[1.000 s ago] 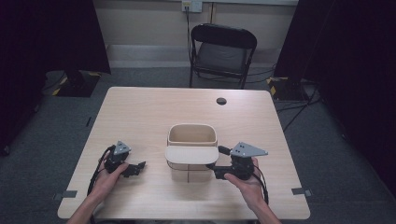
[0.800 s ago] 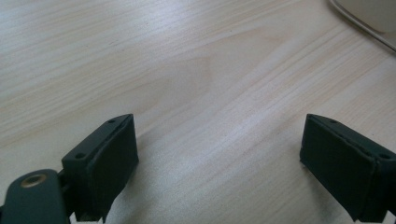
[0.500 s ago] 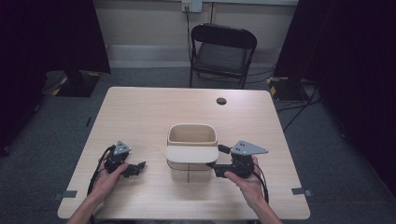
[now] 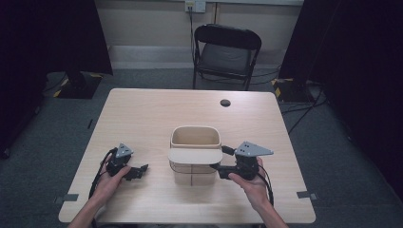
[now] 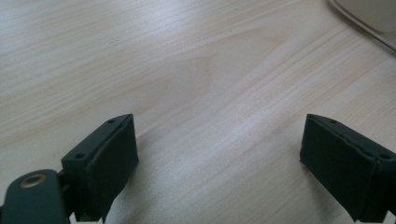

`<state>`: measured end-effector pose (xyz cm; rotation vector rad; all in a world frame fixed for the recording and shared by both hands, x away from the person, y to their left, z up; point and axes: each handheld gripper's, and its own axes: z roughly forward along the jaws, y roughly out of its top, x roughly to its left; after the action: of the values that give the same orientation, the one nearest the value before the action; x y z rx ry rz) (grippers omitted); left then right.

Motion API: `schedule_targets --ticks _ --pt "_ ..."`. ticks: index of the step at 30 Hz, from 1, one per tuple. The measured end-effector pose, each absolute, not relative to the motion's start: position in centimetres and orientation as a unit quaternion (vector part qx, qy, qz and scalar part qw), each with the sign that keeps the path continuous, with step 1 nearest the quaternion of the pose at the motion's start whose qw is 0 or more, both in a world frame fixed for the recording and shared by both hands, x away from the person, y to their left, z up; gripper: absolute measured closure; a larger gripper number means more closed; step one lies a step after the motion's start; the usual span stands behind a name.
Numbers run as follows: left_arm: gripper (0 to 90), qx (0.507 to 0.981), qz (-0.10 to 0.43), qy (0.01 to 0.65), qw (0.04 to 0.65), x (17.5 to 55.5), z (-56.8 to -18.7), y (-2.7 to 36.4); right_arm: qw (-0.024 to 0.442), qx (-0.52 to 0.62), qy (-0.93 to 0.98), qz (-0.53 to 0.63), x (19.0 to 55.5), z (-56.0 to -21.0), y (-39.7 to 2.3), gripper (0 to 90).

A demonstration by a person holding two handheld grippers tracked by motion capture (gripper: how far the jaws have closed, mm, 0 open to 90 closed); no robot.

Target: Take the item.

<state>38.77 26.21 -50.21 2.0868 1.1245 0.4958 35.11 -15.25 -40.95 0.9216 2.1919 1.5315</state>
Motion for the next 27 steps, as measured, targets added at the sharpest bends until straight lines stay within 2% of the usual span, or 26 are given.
schedule_targets --ticks 27 --pt "10.3 0.807 0.192 0.434 0.352 38.77 -50.2 26.21 0.158 0.319 0.763 0.54 34.84 -40.5 -15.31 29.2"
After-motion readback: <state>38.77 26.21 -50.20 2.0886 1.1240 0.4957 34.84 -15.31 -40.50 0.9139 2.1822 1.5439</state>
